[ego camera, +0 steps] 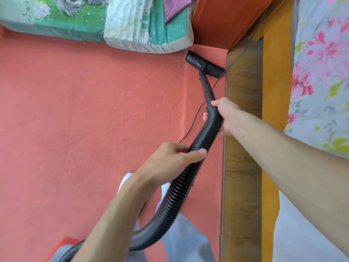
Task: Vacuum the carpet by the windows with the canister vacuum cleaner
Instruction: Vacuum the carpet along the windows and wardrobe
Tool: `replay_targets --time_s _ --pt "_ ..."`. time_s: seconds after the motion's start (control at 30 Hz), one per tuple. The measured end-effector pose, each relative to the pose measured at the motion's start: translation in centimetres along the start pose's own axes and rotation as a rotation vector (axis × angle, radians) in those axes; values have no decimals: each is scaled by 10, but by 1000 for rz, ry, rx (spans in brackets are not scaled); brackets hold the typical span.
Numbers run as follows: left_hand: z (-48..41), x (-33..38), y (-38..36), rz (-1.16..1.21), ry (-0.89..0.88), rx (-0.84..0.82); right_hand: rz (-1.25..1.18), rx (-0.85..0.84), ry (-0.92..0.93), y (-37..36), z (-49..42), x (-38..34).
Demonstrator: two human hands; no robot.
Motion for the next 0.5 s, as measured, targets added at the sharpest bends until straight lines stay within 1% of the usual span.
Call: replay_targets --time_s 0.1,0.17,0.33,0.4,0.5 --pt "32 -16 12 -67 23 -55 80 -46 -18 -2 29 23" --pt "48 -34 17 -67 63 -112 97 -68 -29 -9 48 45" --pt "76 -84 21 -3 92 -310 9 -43 -74 -34 90 106" --pt "91 -109 23 40 117 -333 5 -41 -93 -42 109 136" --pt "123 -147 20 47 127 -322 85 -70 -108 -49 142 176"
Point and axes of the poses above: each hand's wrist, its own z-axis away from the middle knuckle, its own y-axis out of the back of the hand, x = y × z, the point moved 1 cm from there along -z, towards the middle knuckle, and after that the axes turned 13 degrees about y, right-handed, at the moved point
